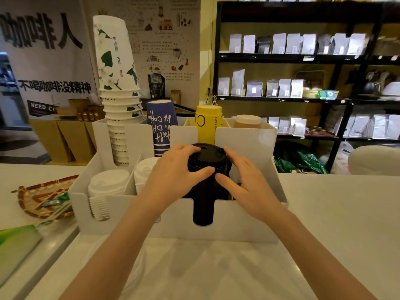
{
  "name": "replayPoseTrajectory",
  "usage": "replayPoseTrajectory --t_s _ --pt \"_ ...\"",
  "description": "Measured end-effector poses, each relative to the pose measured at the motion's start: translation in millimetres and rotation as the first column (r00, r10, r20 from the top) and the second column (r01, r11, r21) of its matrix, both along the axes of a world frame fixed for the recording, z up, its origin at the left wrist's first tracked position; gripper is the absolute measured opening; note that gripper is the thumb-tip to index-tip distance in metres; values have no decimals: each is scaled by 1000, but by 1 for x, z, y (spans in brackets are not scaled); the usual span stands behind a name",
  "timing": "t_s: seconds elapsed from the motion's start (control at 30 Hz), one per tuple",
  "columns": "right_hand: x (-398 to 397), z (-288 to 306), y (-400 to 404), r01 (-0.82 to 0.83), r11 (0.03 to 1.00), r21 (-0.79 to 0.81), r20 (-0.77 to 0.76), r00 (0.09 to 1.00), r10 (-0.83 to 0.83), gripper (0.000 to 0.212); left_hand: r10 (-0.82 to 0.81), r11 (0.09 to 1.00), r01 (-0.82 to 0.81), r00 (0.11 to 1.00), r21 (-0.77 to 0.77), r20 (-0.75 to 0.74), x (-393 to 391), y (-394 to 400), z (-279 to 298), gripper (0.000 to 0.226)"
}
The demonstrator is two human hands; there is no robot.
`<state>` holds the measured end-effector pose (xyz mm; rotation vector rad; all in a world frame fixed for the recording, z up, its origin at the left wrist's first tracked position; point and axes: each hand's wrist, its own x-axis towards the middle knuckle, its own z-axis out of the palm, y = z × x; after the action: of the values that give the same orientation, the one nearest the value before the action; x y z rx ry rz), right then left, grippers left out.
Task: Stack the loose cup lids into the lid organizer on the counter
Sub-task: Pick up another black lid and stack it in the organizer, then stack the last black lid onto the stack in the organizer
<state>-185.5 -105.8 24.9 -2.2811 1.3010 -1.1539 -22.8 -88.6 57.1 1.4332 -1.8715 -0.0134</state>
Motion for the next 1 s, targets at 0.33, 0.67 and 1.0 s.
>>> replayPoseTrajectory --t_s 0.33,0.67,1.0 --pt "-2 -3 5 41 995 -89 -198 978 -57 70 24 999 -26 997 21 72 -2 2 -4 58" --pt "-16 12 53 -19 998 53 -46 999 21 71 12 1000 -12 1000 -28 27 -12 3 -27 54" --pt "-64 -36 147 6 980 201 -146 989 24 52 50 995 -48 999 -83 20 -24 17 -58 66"
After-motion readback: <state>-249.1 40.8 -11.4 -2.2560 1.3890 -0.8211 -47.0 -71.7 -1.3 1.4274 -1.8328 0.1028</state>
